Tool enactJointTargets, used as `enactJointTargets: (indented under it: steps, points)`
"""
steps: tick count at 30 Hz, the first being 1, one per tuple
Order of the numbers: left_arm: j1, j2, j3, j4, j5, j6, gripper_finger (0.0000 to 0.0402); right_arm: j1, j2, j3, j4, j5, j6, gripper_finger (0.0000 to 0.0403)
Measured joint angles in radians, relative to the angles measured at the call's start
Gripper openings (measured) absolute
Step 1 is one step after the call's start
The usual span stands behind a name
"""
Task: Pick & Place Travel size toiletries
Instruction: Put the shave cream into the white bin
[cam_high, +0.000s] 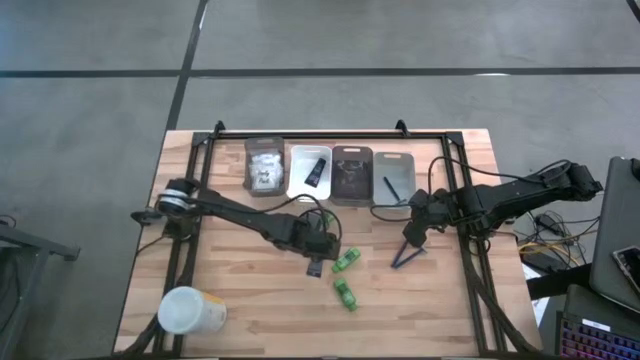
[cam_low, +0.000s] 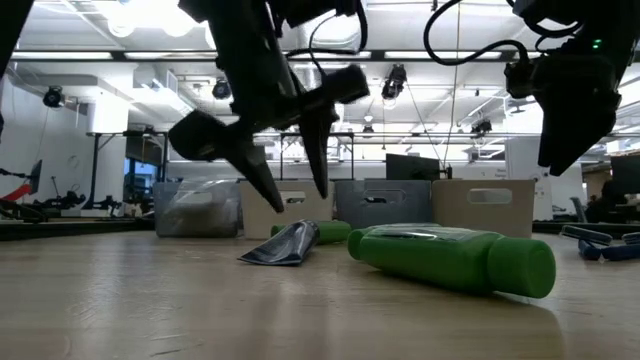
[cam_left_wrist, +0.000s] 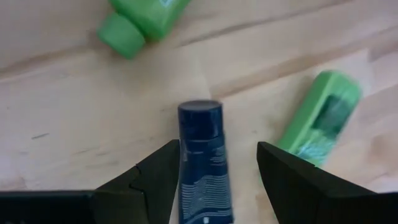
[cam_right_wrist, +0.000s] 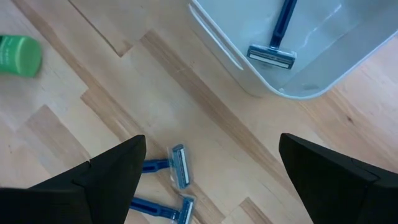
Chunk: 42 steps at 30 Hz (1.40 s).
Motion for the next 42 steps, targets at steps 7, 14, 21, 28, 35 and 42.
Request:
enactJointTargets:
  steps: [7, 14, 21, 28, 35, 42]
  points:
    - [-0.001, 0.066, 0.001, 0.014, 0.042, 0.015, 0.0218, 0.0, 0.0, 0.002, 0.001, -0.004, 0.004, 0.0364]
    - [0.007, 0.109, 0.005, 0.017, 0.008, 0.072, 0.0218, 0.0, 0.0, 0.002, 0.001, -0.011, 0.014, 0.0364]
    - [0.007, 0.135, 0.005, 0.016, 0.004, 0.102, 0.021, -0.001, 0.0, 0.002, 0.001, -0.024, 0.029, 0.0364]
    - [0.008, 0.097, 0.0, 0.009, -0.035, 0.15, 0.0127, 0.0, 0.0, 0.002, 0.003, -0.026, 0.036, 0.0364]
    - [0.04, -0.029, -0.002, 0.031, -0.157, 0.172, 0.007, -0.001, 0.0, 0.002, 0.005, -0.026, 0.031, 0.0364]
    - [0.192, -0.196, 0.0, 0.031, -0.315, 0.327, 0.0071, -0.001, 0.0, 0.002, 0.008, -0.026, 0.043, 0.0364]
